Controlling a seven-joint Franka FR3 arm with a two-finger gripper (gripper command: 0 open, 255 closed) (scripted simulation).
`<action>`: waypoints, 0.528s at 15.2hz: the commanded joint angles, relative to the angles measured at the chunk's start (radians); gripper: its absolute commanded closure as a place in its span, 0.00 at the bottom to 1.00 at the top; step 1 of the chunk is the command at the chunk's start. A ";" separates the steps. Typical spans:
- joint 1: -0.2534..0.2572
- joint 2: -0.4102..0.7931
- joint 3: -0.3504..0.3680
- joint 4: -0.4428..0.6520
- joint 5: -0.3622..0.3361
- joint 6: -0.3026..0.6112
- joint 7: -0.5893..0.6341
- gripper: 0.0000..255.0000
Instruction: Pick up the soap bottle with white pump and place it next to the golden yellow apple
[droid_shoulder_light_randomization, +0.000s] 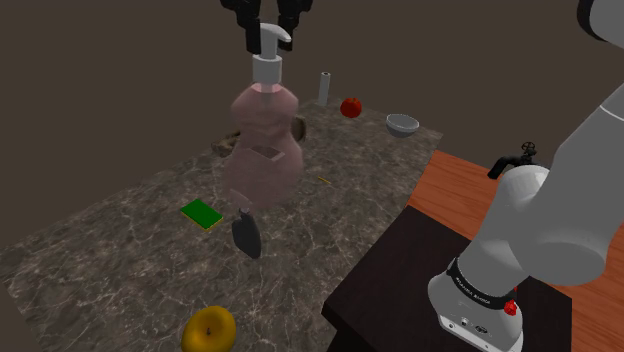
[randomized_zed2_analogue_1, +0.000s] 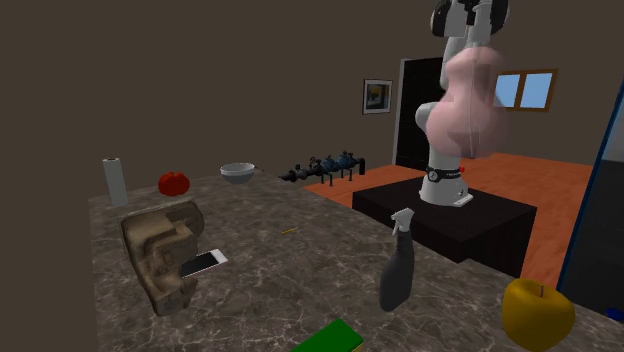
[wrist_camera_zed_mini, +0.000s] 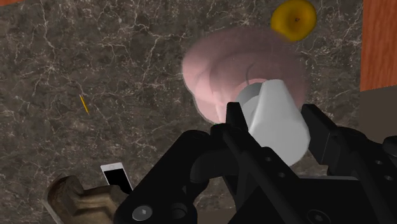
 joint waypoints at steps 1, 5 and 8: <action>0.007 -0.014 0.008 -0.029 0.005 0.017 0.016 1.00; 0.004 -0.047 0.003 -0.124 0.014 0.079 0.008 1.00; 0.004 -0.067 0.001 -0.189 0.019 0.125 0.003 1.00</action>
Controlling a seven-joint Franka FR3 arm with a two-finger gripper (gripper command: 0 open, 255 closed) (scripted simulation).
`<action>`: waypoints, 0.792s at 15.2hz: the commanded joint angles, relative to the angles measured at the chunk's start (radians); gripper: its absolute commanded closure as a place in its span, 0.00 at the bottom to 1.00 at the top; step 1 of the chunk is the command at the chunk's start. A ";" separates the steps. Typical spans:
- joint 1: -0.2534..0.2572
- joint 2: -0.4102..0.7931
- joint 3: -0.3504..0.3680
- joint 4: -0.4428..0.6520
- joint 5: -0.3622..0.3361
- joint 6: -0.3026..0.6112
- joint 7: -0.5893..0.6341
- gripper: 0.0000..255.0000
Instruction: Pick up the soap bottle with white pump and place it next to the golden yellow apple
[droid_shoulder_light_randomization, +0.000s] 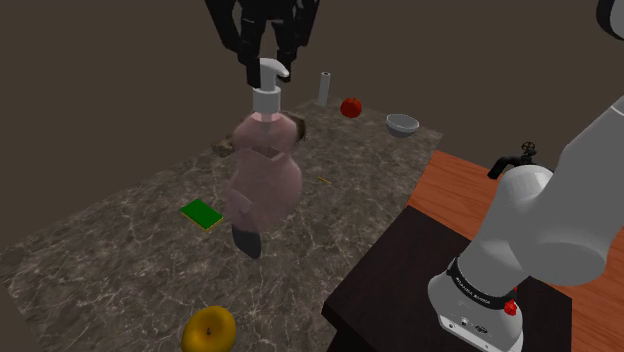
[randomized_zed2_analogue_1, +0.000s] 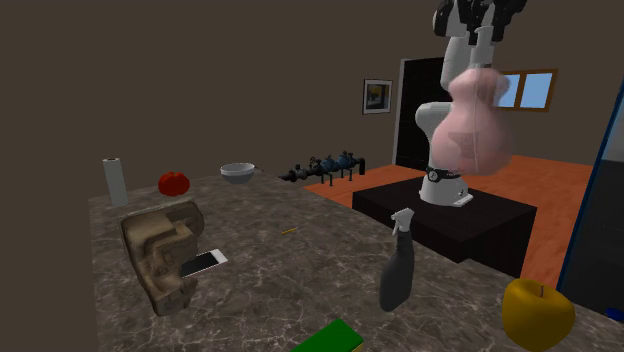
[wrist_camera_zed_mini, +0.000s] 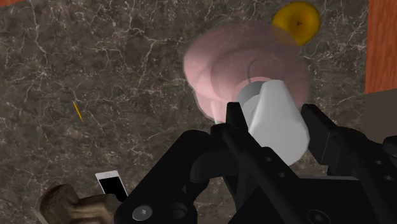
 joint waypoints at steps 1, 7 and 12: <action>0.000 -0.015 -0.002 -0.042 0.004 0.029 -0.004 1.00; 0.000 -0.046 -0.004 -0.158 0.012 0.115 -0.011 1.00; 0.001 -0.064 -0.005 -0.245 0.017 0.185 -0.016 1.00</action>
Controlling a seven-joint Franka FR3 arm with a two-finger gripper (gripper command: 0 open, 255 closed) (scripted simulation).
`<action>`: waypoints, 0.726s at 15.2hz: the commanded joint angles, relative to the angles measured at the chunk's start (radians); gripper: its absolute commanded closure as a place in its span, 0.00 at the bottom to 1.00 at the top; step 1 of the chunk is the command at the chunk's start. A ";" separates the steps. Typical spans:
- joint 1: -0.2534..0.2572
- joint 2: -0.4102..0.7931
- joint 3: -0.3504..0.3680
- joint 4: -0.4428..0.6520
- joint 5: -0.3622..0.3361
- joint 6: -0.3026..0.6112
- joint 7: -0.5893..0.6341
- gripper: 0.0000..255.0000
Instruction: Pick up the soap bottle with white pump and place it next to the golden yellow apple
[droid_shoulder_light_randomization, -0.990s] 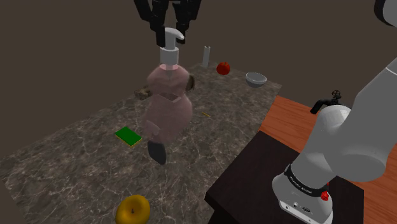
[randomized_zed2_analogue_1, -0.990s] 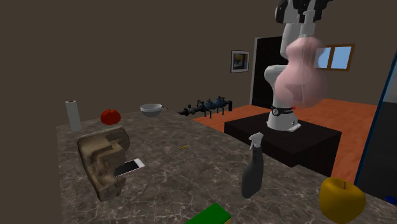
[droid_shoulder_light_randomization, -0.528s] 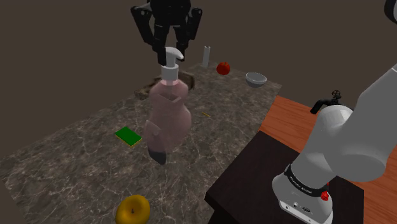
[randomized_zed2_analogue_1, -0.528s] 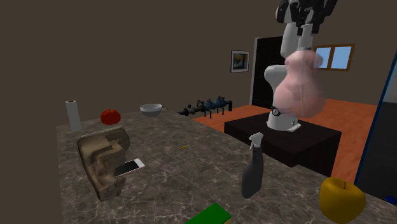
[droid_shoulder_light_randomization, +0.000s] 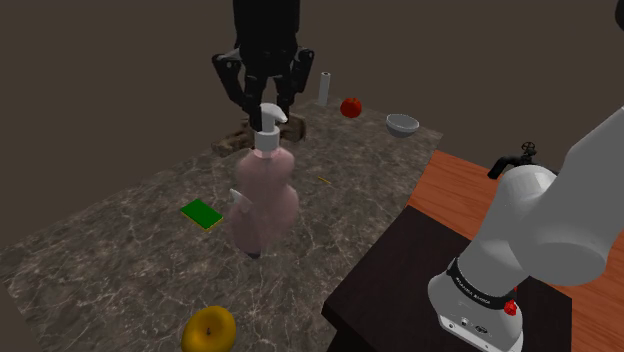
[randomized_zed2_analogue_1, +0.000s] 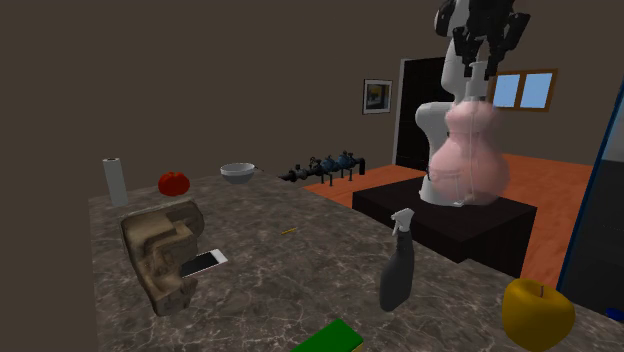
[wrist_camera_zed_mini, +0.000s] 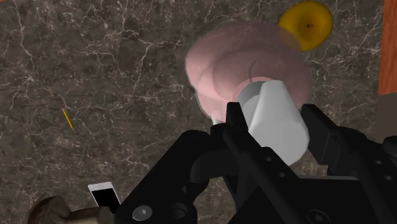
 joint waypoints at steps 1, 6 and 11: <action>0.000 -0.009 -0.001 -0.035 0.002 0.029 -0.002 1.00; 0.002 -0.020 0.000 -0.114 0.006 0.097 -0.006 1.00; 0.003 -0.024 0.002 -0.186 0.008 0.164 -0.008 1.00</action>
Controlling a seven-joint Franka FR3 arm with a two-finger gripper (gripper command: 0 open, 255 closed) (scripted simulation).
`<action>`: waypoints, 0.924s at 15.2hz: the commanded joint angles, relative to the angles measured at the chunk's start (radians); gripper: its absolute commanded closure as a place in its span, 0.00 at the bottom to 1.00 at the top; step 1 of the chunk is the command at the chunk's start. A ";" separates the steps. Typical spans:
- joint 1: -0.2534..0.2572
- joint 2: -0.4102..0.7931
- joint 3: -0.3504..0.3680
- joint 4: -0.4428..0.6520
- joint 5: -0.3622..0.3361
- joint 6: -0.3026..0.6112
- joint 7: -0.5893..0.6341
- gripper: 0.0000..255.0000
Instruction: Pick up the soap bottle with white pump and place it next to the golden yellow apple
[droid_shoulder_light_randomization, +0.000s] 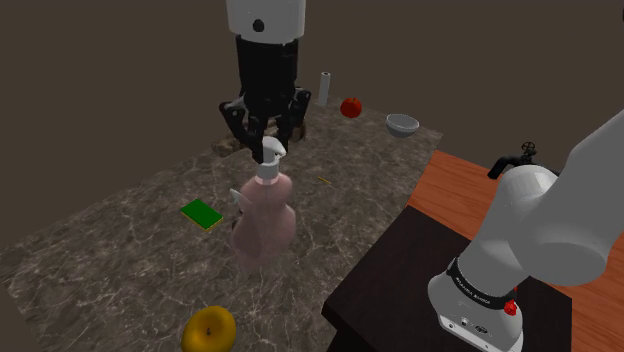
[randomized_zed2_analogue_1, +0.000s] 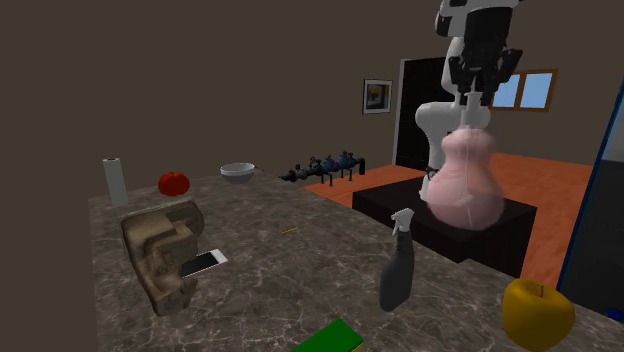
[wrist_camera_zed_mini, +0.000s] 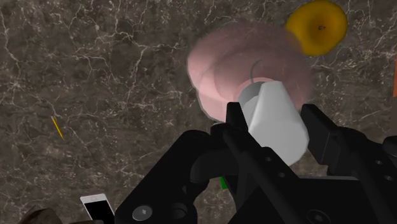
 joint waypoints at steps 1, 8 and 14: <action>0.001 -0.003 0.001 -0.030 0.001 0.029 -0.001 1.00; 0.003 0.002 0.005 -0.120 0.002 0.123 -0.001 1.00; 0.004 0.014 0.009 -0.188 0.001 0.204 0.000 1.00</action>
